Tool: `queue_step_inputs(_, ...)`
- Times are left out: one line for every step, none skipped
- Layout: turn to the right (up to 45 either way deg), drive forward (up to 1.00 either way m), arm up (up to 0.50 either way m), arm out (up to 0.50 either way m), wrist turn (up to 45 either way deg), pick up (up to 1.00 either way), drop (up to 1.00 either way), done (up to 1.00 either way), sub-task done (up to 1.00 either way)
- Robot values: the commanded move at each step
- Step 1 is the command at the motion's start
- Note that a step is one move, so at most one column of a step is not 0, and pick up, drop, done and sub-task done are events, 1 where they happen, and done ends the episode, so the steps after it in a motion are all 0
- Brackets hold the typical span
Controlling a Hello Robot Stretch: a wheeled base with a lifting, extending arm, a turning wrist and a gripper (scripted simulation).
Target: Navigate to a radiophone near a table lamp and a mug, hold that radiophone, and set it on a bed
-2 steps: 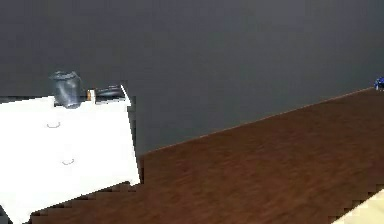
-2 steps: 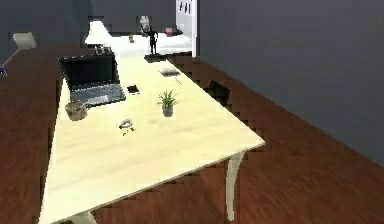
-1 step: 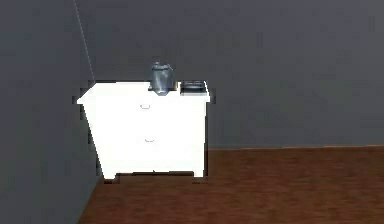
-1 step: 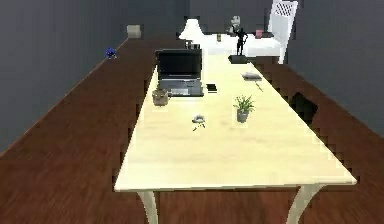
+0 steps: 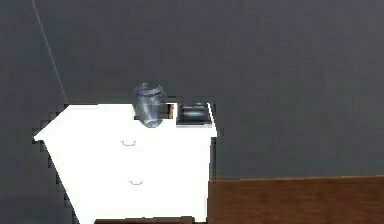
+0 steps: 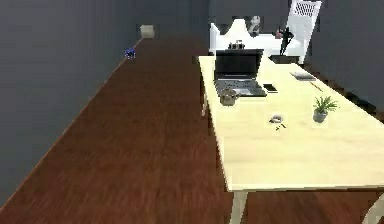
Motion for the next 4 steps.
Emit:
queue_step_inputs(45.0,0.0,0.0,0.0,0.0,0.0,0.0,0.0,0.0)
queue_step_inputs(9.0,0.0,0.0,0.0,0.0,0.0,0.0,0.0,0.0)
queue_step_inputs(0.0,0.3,0.0,0.0,0.0,0.0,0.0,0.0,0.0)
queue_step_inputs(33.0,0.0,0.0,0.0,0.0,0.0,0.0,0.0,0.0)
